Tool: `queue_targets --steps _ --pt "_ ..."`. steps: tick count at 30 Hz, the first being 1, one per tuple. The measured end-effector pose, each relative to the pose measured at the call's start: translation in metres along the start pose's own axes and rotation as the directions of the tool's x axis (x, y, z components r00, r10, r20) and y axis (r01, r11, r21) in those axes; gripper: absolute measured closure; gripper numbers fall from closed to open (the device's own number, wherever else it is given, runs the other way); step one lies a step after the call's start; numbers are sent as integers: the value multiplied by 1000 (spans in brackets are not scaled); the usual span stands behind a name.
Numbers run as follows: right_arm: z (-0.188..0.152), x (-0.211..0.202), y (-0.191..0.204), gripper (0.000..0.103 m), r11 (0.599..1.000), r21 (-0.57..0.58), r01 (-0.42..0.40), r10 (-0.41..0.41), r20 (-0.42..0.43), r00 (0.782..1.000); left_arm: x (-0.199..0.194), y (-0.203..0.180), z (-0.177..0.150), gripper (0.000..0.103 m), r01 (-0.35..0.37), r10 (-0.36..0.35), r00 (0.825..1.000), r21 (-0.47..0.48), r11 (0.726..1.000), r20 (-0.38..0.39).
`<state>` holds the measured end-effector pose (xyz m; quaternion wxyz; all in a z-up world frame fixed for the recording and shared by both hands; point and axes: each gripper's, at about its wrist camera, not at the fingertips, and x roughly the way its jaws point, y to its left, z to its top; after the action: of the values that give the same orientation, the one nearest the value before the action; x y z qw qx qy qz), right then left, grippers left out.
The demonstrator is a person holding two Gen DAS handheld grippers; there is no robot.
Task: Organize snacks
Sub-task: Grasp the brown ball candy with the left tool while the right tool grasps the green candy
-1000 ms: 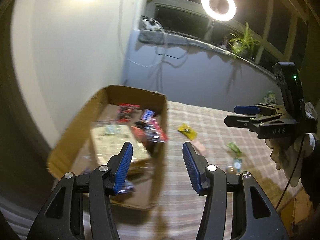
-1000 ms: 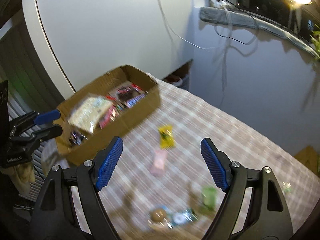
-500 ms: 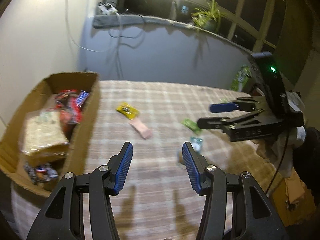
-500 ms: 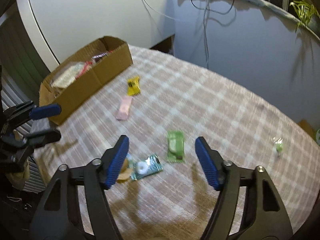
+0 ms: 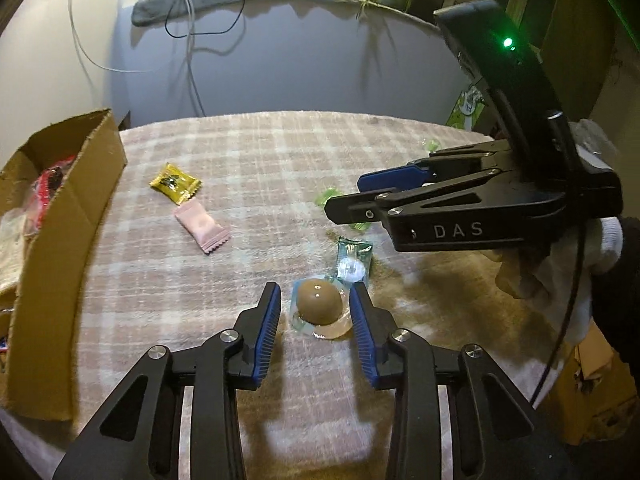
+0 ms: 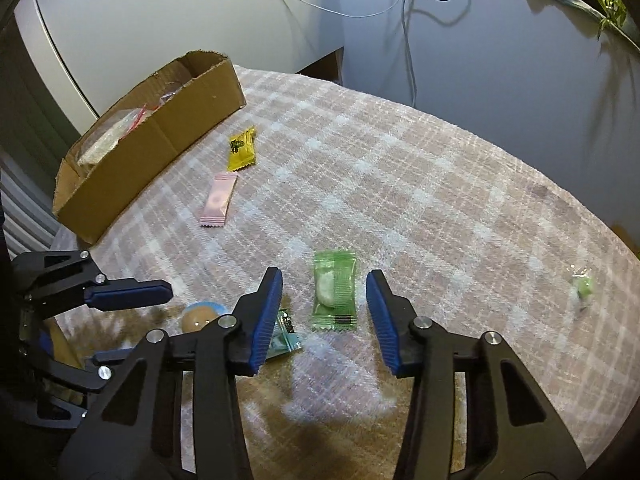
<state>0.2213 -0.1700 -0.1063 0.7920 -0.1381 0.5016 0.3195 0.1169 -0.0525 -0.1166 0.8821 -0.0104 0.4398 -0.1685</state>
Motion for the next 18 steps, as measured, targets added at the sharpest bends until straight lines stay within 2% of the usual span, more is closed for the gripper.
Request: queue_targets --steps 5,7,11,13,18 --pt "0 5 5 61 999 -32 10 -10 -12 1000 10 -1 -1 69 -14 14 1000 12 1000 -24" --pt "0 7 8 65 999 -46 23 -24 -19 1000 13 -1 -1 75 -13 14 999 16 1000 -29" --pt "-2 9 12 68 996 -78 49 -51 -27 998 14 -2 -1 76 -18 18 999 19 1000 -26" --pt "-2 9 13 78 994 -87 62 -64 -28 998 14 -2 -1 77 -21 22 999 21 1000 -23" --pt "-3 8 12 81 994 -91 63 -66 -30 997 13 -1 -3 78 -25 25 1000 17 1000 -15"
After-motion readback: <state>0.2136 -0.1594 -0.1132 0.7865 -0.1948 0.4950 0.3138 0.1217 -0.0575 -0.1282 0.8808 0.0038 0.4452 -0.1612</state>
